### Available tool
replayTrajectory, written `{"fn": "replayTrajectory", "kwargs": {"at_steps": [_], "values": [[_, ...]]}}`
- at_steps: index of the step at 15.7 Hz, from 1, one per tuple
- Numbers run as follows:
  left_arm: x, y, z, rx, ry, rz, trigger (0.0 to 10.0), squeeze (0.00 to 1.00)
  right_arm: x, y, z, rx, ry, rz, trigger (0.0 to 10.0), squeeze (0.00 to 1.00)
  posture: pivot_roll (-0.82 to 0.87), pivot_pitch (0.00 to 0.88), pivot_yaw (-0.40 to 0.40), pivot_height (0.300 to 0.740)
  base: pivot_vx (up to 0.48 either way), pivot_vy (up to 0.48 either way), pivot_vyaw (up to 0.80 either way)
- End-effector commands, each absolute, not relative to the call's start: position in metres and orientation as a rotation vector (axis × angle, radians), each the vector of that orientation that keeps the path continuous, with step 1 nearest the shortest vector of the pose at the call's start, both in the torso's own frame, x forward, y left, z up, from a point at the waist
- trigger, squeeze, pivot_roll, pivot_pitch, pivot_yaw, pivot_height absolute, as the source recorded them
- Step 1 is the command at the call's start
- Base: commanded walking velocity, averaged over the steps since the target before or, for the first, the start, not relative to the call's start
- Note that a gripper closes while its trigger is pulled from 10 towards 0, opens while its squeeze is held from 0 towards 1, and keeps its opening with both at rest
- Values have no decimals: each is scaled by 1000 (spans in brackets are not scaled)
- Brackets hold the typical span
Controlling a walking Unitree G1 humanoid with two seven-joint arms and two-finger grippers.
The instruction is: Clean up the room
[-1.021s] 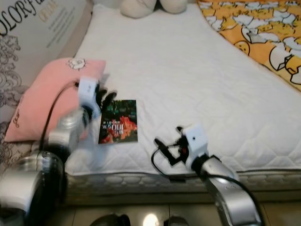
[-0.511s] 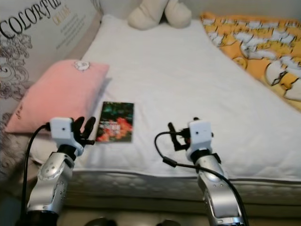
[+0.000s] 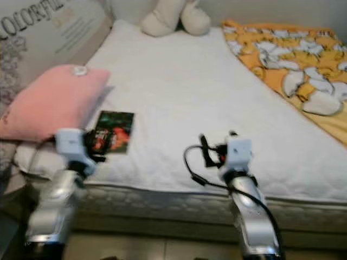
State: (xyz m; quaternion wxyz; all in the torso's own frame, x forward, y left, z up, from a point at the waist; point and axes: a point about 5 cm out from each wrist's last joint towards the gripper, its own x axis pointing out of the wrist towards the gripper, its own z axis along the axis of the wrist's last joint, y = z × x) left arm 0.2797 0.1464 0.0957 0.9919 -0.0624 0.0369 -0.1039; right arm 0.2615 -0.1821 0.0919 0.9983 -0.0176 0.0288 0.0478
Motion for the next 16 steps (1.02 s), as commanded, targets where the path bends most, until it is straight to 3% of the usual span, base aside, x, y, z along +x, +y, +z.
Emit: {"fn": "replayTrajectory", "kwargs": {"at_steps": [1,14,15,16], "values": [[282,144,100,-93,74,-231,10000,1000,262,-183,96,-22,37,83,10000,1000,-89,0,74,740,0,-480,0],[281,138,96,-62,108,-246,10000,1000,261,-183,85,-59,105,103,10000,1000,-89,0,70,740,0,-480,0],[281,138,96,-62,104,-239,10000,1000,262,-186,82,-77,126,91,10000,816,-90,0,68,740,0,-480,-800],[281,139,96,-64,103,-235,10000,1000,262,-188,81,-89,134,87,10000,0,-89,0,69,740,0,-480,-800]]}}
